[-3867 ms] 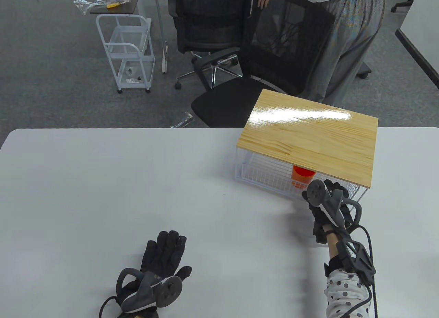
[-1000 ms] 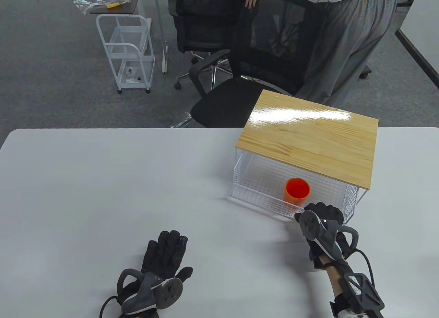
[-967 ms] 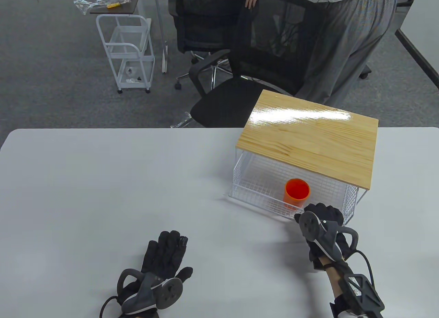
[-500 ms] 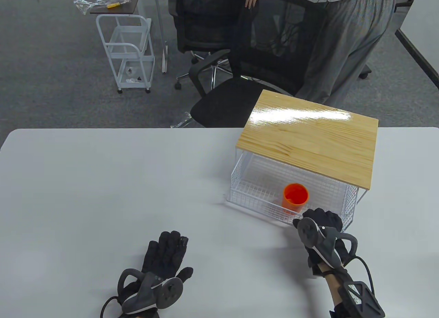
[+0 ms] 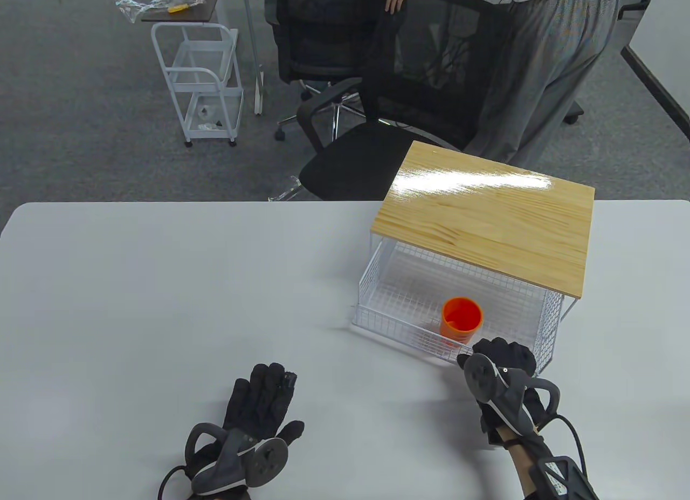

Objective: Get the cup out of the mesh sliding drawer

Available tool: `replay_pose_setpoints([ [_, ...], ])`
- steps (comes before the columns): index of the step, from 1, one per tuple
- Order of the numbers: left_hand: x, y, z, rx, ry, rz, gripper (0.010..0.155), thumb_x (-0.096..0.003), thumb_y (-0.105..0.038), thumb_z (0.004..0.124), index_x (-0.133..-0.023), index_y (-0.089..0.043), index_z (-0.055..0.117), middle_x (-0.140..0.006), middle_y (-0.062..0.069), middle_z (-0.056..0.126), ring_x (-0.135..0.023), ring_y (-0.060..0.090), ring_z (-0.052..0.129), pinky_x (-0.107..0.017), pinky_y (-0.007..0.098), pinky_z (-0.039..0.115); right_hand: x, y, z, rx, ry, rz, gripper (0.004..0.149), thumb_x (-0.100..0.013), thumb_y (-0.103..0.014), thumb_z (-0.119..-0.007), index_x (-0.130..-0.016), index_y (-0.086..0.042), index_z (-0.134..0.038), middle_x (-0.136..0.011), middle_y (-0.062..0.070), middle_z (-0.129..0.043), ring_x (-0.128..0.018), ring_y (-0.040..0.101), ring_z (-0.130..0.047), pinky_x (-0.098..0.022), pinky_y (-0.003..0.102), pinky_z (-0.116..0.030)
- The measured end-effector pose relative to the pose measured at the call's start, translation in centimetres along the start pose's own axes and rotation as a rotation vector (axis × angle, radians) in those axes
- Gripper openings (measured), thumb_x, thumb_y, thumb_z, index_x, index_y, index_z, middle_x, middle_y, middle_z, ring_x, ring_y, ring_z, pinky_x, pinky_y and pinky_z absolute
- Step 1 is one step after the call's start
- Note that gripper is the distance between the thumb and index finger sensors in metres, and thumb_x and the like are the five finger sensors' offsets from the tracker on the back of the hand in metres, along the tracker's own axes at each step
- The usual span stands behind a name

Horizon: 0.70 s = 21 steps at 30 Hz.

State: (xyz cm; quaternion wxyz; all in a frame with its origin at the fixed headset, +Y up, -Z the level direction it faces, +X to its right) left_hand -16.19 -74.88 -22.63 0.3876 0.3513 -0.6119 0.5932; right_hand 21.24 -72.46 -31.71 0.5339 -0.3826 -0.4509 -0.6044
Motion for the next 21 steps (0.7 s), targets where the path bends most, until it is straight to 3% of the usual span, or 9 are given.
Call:
replay_pose_setpoints([
  [21, 0.0, 0.0, -0.1, -0.003, -0.01, -0.002, 0.077, -0.0688, -0.053, 0.032, -0.128, -0.005, 0.022, -0.134, 0.026, 0.028, -0.121, 0.052, 0.03, -0.086, 0.059, 0.026, 2.9, -0.6, 0.7, -0.012, 0.009, 0.012, 0.038, -0.048, -0.04, -0.079, -0.079, -0.018, -0.087, -0.076, 0.015, -0.088, -0.07, 0.03, -0.083, -0.066, 0.055, -0.06],
])
Point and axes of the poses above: the tracker on the back of each hand, its own y axis roughly to the little-finger side, its own x axis roughly from the fingertips to the wrist, z = x × y, the point moved 2 cm from there along -x, roughly from the wrist to the fingertips
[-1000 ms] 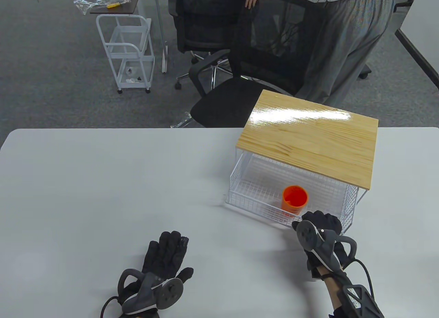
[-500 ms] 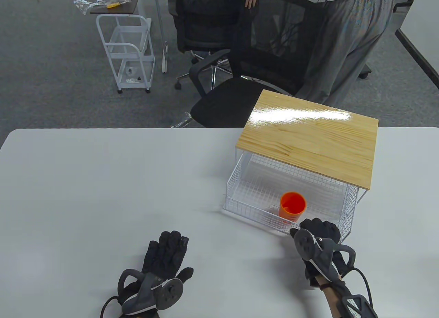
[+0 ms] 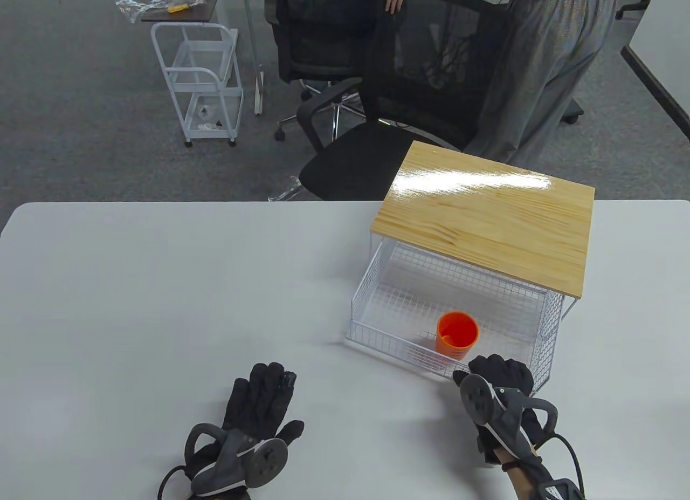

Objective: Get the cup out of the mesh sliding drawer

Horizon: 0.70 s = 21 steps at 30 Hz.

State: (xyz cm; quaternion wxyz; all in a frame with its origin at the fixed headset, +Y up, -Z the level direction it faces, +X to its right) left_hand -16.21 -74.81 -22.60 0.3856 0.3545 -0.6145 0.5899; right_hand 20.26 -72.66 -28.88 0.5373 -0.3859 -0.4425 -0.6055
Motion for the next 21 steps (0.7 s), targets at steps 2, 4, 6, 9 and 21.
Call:
replay_pose_setpoints([
  [2, 0.0, 0.0, 0.0, 0.0, 0.0, 0.0, 0.077, -0.0688, -0.053, 0.032, -0.128, -0.005, 0.022, -0.134, 0.026, 0.028, -0.12, 0.052, 0.03, -0.086, 0.06, 0.026, 0.3, -0.1, 0.1, -0.003, 0.0, 0.001, 0.038, -0.048, -0.04, -0.079, -0.079, -0.018, -0.087, -0.076, 0.015, -0.088, -0.07, 0.03, -0.083, -0.066, 0.055, -0.06],
  [4, 0.0, 0.0, 0.0, 0.0, 0.0, 0.0, 0.077, -0.0688, -0.053, 0.032, -0.128, -0.005, 0.022, -0.134, 0.026, 0.028, -0.12, 0.052, 0.03, -0.086, 0.059, 0.027, 0.5, -0.1, 0.1, -0.005, 0.0, 0.001, 0.038, -0.048, -0.04, -0.079, -0.079, -0.018, -0.087, -0.076, 0.015, -0.088, -0.07, 0.03, -0.083, -0.066, 0.055, -0.06],
  [6, 0.0, 0.0, 0.0, 0.0, 0.0, 0.0, 0.077, -0.0688, -0.053, 0.032, -0.128, -0.005, 0.022, -0.134, 0.026, 0.028, -0.121, 0.052, 0.03, -0.086, 0.059, 0.026, 0.8, -0.2, 0.2, -0.009, 0.001, 0.002, 0.038, -0.048, -0.04, -0.079, -0.079, -0.018, -0.087, -0.076, 0.015, -0.088, -0.07, 0.03, -0.083, -0.066, 0.056, -0.06],
  [9, 0.0, 0.0, 0.0, -0.002, 0.003, 0.003, 0.077, -0.0688, -0.053, 0.032, -0.128, -0.005, 0.022, -0.134, 0.026, 0.028, -0.12, 0.052, 0.03, -0.086, 0.059, 0.026, 1.3, -0.3, 0.3, -0.013, 0.001, 0.0, 0.038, -0.048, -0.04, -0.079, -0.079, -0.018, -0.087, -0.076, 0.015, -0.088, -0.069, 0.03, -0.083, -0.066, 0.056, -0.06],
  [21, 0.0, 0.0, -0.1, -0.005, -0.003, -0.002, 0.077, -0.0688, -0.053, 0.032, -0.128, -0.005, 0.022, -0.134, 0.026, 0.028, -0.121, 0.052, 0.03, -0.086, 0.059, 0.027, 2.1, -0.5, 0.4, -0.017, 0.005, -0.004, 0.039, -0.048, -0.04, -0.079, -0.079, -0.018, -0.088, -0.076, 0.015, -0.088, -0.07, 0.03, -0.083, -0.066, 0.056, -0.06],
])
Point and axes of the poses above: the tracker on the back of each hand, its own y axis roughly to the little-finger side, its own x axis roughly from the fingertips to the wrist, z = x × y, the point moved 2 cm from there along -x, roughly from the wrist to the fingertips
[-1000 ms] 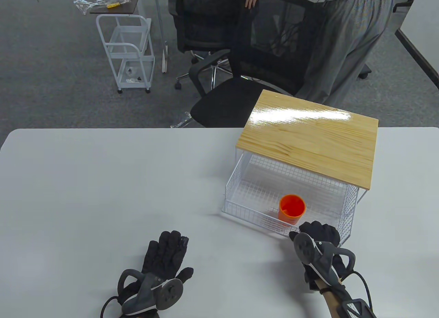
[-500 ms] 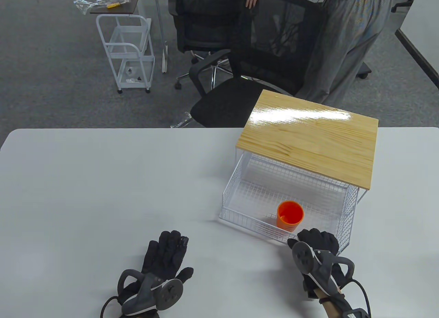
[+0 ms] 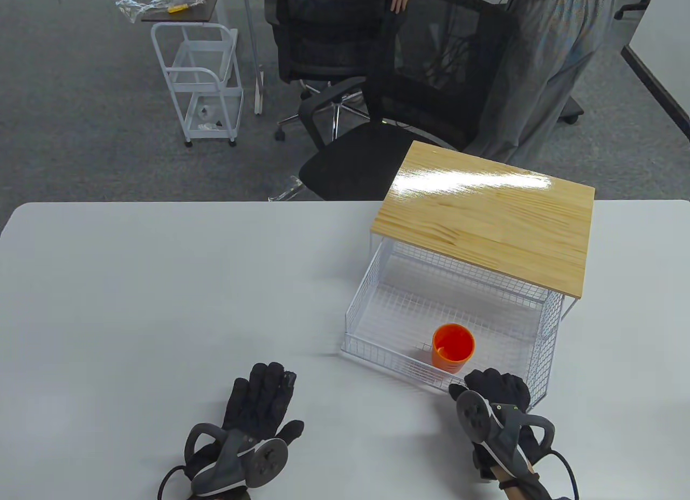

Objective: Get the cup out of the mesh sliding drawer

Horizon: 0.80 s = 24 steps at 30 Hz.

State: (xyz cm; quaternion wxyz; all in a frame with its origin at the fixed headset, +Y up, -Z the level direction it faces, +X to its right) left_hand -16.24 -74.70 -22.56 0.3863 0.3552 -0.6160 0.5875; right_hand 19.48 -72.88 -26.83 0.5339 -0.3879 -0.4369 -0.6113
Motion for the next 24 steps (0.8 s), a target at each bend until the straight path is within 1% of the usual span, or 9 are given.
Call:
replay_pose_setpoints([
  [9, 0.01, 0.01, 0.0, -0.006, -0.001, -0.002, 0.077, -0.0688, -0.053, 0.032, -0.128, -0.005, 0.022, -0.134, 0.026, 0.028, -0.121, 0.052, 0.03, -0.086, 0.059, 0.027, 0.1, -0.07, 0.03, 0.004, -0.007, -0.006, 0.04, -0.048, -0.04, -0.079, -0.08, -0.018, -0.088, -0.077, 0.015, -0.088, -0.07, 0.031, -0.084, -0.066, 0.056, -0.06],
  [23, 0.02, 0.08, -0.01, -0.006, 0.001, -0.008, 0.077, -0.0688, -0.053, 0.032, -0.128, -0.005, 0.022, -0.134, 0.026, 0.028, -0.12, 0.052, 0.03, -0.086, 0.06, 0.026, 0.21, -0.2, 0.03, 0.027, -0.017, -0.012, 0.045, -0.049, -0.042, -0.078, -0.086, -0.018, -0.086, -0.08, 0.014, -0.088, -0.072, 0.032, -0.084, -0.066, 0.058, -0.06],
  [24, 0.02, 0.08, -0.01, -0.006, 0.001, -0.008, 0.077, -0.0688, -0.053, 0.032, -0.128, -0.005, 0.022, -0.134, 0.026, 0.028, -0.121, 0.052, 0.03, -0.086, 0.06, 0.026, 0.21, -0.22, 0.04, 0.029, -0.014, -0.011, 0.048, -0.049, -0.043, -0.078, -0.087, -0.014, -0.086, -0.08, 0.014, -0.088, -0.072, 0.032, -0.084, -0.066, 0.058, -0.061],
])
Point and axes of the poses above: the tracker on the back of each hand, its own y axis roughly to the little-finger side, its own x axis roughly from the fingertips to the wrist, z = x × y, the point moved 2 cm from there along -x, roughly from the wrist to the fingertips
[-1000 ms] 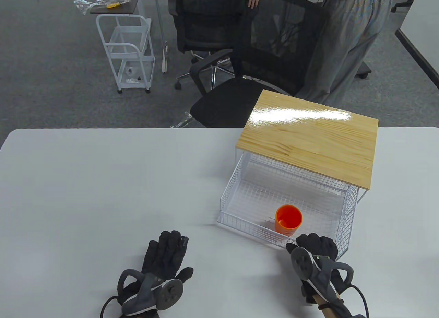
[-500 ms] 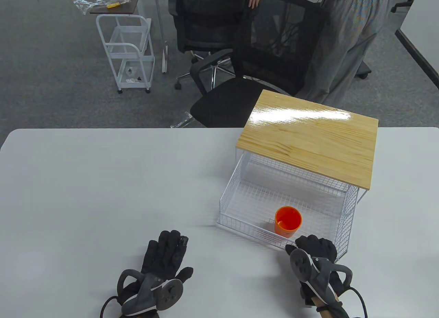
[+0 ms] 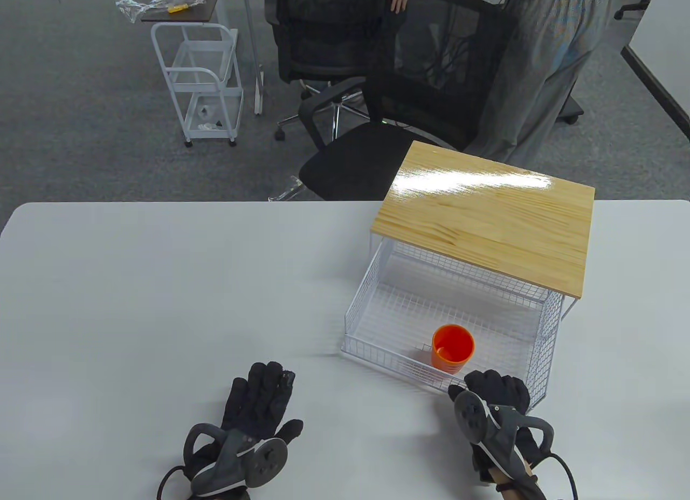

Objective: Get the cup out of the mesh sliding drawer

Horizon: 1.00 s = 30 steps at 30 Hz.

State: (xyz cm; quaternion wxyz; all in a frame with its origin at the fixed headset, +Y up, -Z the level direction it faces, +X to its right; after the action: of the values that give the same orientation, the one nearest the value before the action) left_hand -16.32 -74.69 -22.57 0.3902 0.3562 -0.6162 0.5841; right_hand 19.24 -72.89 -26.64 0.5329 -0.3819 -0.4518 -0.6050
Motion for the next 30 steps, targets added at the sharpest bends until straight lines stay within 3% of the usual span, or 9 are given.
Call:
replay_pose_setpoints([
  [13, 0.0, -0.1, 0.0, 0.0, 0.005, 0.008, 0.077, -0.0688, -0.053, 0.032, -0.128, -0.005, 0.023, -0.134, 0.026, 0.028, -0.121, 0.052, 0.03, -0.086, 0.059, 0.027, 0.0, 0.1, 0.2, -0.028, -0.009, -0.024, 0.048, -0.049, -0.044, -0.077, -0.088, -0.018, -0.085, -0.083, 0.017, -0.087, -0.075, 0.034, -0.084, -0.065, 0.06, -0.059],
  [30, -0.1, -0.1, 0.0, 0.0, 0.013, 0.005, 0.077, -0.0687, -0.053, 0.032, -0.128, -0.005, 0.022, -0.134, 0.026, 0.028, -0.12, 0.052, 0.03, -0.086, 0.059, 0.027, 0.6, 0.1, 1.5, -0.058, 0.052, -0.014, 0.045, -0.044, -0.049, -0.076, -0.078, -0.023, -0.089, -0.079, 0.012, -0.09, -0.071, 0.032, -0.088, -0.065, 0.059, -0.059],
])
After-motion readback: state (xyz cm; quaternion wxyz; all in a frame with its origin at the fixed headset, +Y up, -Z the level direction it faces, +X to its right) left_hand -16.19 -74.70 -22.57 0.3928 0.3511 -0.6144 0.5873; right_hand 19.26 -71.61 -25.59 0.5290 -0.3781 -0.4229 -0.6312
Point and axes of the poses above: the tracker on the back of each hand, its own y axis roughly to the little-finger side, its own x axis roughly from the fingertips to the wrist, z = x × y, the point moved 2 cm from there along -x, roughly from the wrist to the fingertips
